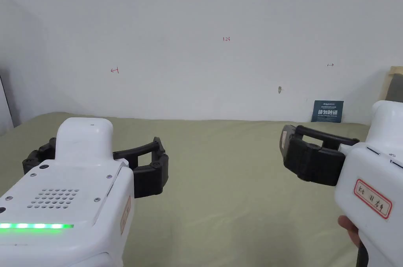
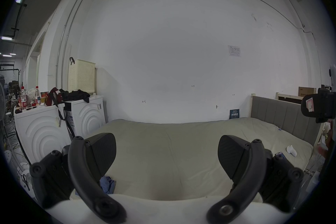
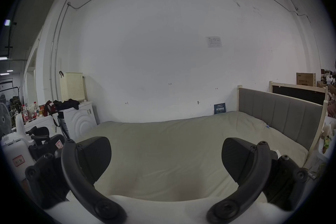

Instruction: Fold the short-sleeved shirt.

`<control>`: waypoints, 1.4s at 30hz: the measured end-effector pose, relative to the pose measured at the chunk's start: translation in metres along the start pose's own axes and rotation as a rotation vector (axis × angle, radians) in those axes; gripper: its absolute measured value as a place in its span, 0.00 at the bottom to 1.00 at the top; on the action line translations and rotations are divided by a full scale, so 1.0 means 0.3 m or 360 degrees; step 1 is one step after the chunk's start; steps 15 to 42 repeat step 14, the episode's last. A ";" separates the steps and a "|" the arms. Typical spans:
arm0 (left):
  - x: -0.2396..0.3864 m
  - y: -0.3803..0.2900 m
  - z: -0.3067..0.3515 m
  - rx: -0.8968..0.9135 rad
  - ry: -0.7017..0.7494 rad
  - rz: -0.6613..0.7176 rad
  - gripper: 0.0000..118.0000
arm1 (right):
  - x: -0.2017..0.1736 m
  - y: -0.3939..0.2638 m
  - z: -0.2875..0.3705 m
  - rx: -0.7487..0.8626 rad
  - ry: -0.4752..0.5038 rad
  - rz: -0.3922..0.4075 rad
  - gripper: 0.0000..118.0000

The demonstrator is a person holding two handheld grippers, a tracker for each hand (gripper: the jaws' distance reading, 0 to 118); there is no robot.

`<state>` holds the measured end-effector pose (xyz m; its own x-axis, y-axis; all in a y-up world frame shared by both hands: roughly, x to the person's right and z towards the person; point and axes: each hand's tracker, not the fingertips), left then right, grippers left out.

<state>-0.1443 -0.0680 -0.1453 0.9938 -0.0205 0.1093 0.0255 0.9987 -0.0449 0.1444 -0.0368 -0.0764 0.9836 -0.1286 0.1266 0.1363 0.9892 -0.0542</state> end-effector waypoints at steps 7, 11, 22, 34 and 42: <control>0.005 -0.001 0.004 0.0020 -0.0005 0.0012 0.96 | -0.019 -0.040 -0.013 0.0046 0.0142 -0.0102 1.00; 0.008 -0.005 0.005 0.0015 -0.0002 -0.0005 0.96 | -0.026 -0.061 -0.022 0.0164 0.0049 -0.0033 1.00; 0.002 -0.008 0.002 0.0008 0.0004 -0.0007 0.96 | -0.041 -0.073 -0.043 0.0169 -0.0091 0.0117 1.00; 0.002 -0.008 0.002 0.0008 0.0004 -0.0007 0.96 | -0.041 -0.073 -0.043 0.0169 -0.0091 0.0117 1.00; 0.002 -0.008 0.002 0.0008 0.0004 -0.0007 0.96 | -0.041 -0.073 -0.043 0.0169 -0.0091 0.0117 1.00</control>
